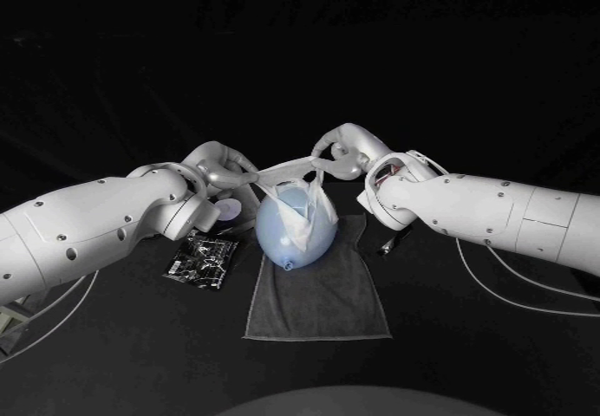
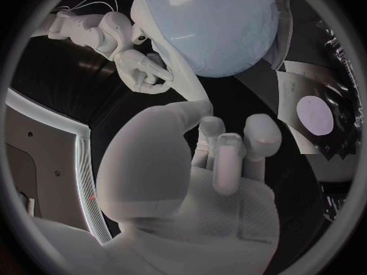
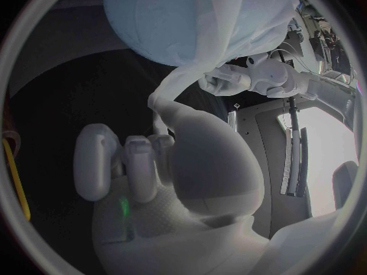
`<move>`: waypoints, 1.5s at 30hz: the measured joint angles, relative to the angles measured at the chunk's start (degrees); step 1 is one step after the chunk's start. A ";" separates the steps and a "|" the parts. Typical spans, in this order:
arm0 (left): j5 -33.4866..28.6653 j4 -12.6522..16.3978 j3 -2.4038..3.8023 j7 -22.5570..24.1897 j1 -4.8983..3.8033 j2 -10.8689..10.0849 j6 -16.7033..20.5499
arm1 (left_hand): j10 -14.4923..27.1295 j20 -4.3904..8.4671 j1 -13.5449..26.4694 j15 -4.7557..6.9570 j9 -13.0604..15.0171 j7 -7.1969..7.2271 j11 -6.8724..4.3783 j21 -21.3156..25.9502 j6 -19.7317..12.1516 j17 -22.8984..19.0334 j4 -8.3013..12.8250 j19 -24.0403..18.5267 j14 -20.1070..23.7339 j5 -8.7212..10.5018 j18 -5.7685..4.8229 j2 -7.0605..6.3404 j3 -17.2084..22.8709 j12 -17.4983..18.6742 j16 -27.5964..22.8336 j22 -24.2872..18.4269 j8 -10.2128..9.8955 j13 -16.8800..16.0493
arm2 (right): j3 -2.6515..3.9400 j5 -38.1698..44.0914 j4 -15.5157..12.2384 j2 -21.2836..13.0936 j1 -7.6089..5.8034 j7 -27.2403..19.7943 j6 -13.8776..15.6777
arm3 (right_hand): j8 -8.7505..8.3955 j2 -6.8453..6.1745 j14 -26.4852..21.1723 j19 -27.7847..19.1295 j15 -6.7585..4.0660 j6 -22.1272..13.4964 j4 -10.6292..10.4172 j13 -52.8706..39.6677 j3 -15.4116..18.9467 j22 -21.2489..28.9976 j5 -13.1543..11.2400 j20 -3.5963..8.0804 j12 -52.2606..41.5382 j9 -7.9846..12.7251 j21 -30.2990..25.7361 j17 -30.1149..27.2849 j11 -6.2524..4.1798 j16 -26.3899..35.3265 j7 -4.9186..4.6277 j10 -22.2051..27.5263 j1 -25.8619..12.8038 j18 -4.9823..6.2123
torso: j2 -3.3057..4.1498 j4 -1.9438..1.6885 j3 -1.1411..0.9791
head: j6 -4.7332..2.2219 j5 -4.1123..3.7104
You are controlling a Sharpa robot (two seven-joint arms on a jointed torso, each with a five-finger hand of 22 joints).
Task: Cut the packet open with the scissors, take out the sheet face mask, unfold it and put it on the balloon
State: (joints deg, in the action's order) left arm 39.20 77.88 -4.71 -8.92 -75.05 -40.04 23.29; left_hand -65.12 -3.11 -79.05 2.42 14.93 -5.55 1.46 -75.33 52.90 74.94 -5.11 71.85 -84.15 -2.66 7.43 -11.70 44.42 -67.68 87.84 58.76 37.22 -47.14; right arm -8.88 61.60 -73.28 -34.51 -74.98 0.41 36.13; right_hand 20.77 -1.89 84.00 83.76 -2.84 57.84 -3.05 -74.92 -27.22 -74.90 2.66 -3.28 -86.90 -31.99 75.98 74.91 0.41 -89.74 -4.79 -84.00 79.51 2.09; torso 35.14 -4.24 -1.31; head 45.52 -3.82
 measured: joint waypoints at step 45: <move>-0.54 -1.51 -0.15 -1.19 1.13 0.91 -2.21 | 11.54 -3.26 3.99 -3.68 -0.11 -5.30 4.02 0.90 -9.87 0.00 -0.17 -1.41 0.21 -0.01 0.00 -2.13 -7.13 8.27 -0.21 -2.27 -8.85 13.32 | -0.31 0.17 4.78 2.43 0.64 6.34 -8.67 | -6.07 -5.41 0.00 -7.81 4.51 -13.22 -6.55 0.00 8.15 -0.01 0.22 -4.05 19.79 3.67 -18.45 0.01 5.84 5.02 -6.17 13.84 -8.72 2.79 | -0.05 -0.02 -0.05 | -0.18 -0.41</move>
State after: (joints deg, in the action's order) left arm 38.66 76.37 -4.86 -10.11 -73.93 -39.13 21.09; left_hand -53.58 -6.37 -75.06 -1.26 14.82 -10.85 5.48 -74.43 43.02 74.94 -5.28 70.44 -83.94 -2.67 7.43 -13.83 37.29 -59.41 87.63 56.49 28.37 -33.81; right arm -9.18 61.77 -68.51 -32.09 -74.35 6.75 27.46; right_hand 14.69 -7.30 83.99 75.95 1.66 44.62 -9.60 -74.91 -19.07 -74.91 2.88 -7.33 -67.11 -28.33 57.53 74.92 6.25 -84.73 -10.95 -70.16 70.79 4.88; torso 35.09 -4.26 -1.36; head 45.35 -4.23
